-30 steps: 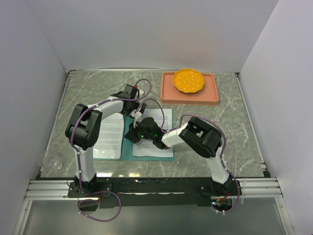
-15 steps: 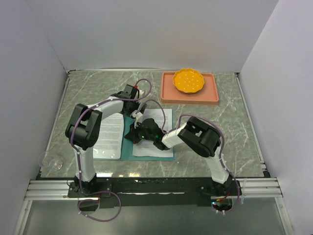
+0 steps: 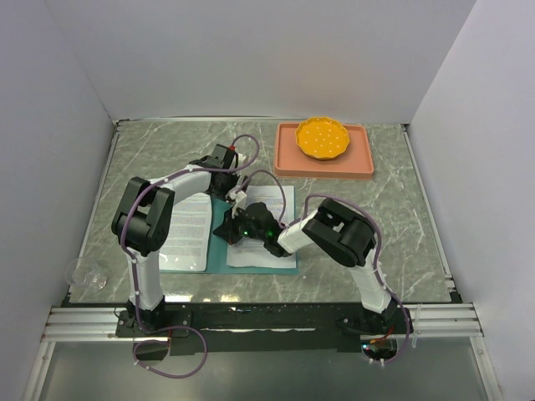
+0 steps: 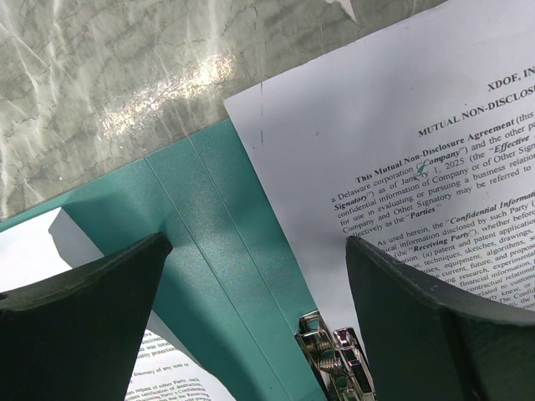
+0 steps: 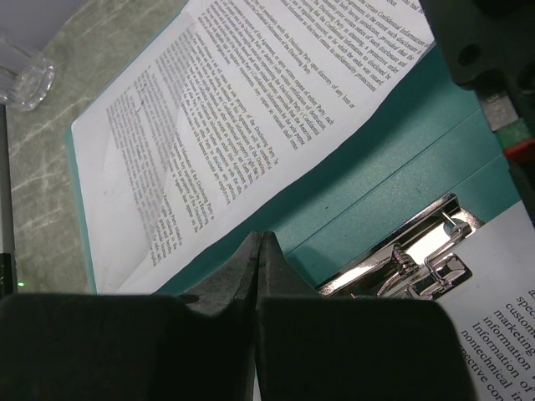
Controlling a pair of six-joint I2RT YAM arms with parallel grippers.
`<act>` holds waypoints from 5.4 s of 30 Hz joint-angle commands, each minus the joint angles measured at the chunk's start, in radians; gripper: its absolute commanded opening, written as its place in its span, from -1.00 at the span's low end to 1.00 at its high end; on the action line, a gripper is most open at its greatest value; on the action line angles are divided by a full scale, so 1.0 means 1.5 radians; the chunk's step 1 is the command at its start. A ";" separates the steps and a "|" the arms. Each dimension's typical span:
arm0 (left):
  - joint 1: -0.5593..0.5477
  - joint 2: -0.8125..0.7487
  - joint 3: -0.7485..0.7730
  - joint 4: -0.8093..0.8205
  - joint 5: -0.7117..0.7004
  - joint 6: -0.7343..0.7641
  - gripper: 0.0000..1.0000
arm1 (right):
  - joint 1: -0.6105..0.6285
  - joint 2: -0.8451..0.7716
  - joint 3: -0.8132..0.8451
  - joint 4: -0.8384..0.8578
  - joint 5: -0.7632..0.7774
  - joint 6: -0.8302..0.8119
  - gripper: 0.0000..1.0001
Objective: Put the files into the folder
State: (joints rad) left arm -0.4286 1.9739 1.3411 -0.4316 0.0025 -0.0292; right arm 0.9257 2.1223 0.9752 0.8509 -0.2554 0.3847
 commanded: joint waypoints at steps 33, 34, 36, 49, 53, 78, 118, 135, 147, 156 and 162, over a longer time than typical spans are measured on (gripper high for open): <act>0.007 0.032 0.000 -0.030 0.025 0.000 0.93 | -0.036 0.106 -0.021 -0.141 -0.014 0.034 -1.00; 0.007 0.031 0.000 -0.031 0.025 0.000 0.92 | -0.036 0.113 -0.020 -0.134 -0.019 0.049 -1.00; 0.007 0.034 0.002 -0.033 0.024 0.000 0.93 | -0.038 0.120 -0.022 -0.115 -0.030 0.065 -1.00; 0.008 0.039 0.017 -0.048 0.021 -0.003 0.93 | -0.062 0.183 -0.030 0.015 -0.091 0.175 -1.00; 0.008 0.041 0.034 -0.057 0.020 0.000 0.92 | -0.068 0.175 -0.024 0.060 -0.118 0.185 -1.00; 0.061 -0.072 0.300 -0.246 0.117 0.011 0.92 | -0.038 -0.090 0.242 -0.534 0.075 -0.017 0.16; 0.555 -0.108 -0.099 -0.268 0.398 0.385 0.93 | 0.020 0.095 0.613 -1.042 0.199 0.121 0.33; 0.603 -0.060 -0.037 -0.323 0.428 0.451 0.92 | 0.016 0.119 0.586 -1.038 0.185 0.144 -0.49; 0.605 -0.045 -0.023 -0.392 0.466 0.480 0.93 | -0.018 0.051 0.360 -0.893 0.139 0.207 -0.71; 0.649 -0.103 -0.010 -0.474 0.434 0.505 0.93 | -0.069 0.013 0.226 -0.754 0.064 0.287 -0.86; 0.660 -0.113 0.005 -0.516 0.435 0.521 0.93 | -0.103 -0.022 0.109 -0.643 0.031 0.349 -0.93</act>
State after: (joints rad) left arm 0.5552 1.8515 1.3087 -1.1328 0.6365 0.6964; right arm 0.8143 2.0552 1.2903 -0.0799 -0.2443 0.8497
